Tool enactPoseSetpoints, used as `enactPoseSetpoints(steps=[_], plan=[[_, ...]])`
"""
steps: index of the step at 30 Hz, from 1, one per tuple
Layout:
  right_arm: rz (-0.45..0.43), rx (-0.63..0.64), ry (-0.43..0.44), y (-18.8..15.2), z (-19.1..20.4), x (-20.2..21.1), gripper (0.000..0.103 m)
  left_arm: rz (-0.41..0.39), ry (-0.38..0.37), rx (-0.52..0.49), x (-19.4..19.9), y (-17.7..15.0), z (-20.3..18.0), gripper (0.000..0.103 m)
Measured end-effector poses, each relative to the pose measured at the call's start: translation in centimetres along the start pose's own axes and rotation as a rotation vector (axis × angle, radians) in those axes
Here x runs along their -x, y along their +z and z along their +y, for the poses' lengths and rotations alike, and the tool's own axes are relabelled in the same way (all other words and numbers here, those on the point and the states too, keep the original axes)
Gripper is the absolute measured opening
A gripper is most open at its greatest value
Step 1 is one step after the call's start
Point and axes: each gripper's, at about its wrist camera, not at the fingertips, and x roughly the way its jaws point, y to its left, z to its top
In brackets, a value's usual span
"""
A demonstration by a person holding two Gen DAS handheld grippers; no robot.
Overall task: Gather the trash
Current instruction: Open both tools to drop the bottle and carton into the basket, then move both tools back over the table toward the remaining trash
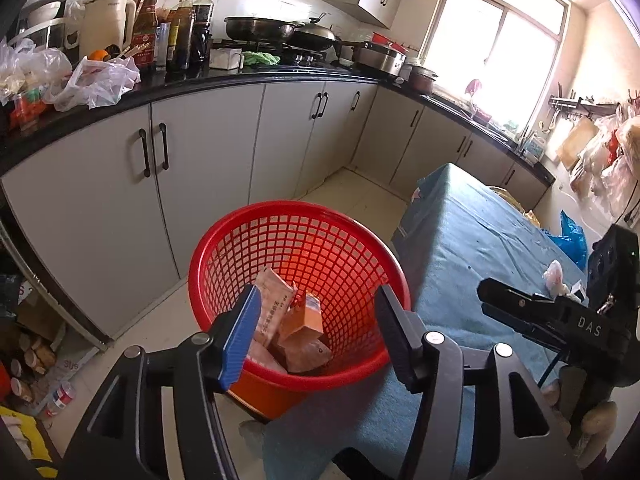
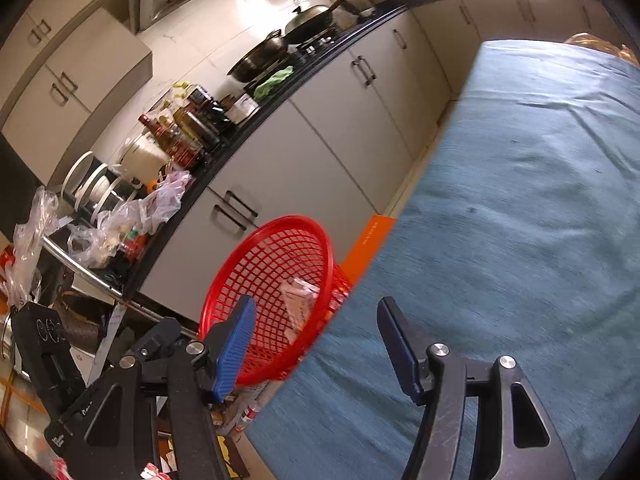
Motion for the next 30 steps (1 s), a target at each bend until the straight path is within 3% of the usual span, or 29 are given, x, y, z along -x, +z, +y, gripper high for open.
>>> enactPoseSetpoints(steps=[13,30], plan=[[-0.064,-0.059,-0.067,-2.9,-4.7,6.7,0.068,0.014,-0.041,-0.099,1.3,-1.5,-5.9,0.062],[-0.233,-0.117,-0.233,-7.8,-13.2,20.3,0.071,0.096,-0.177,-0.274,0.4,-4.4,-19.2,0.065]])
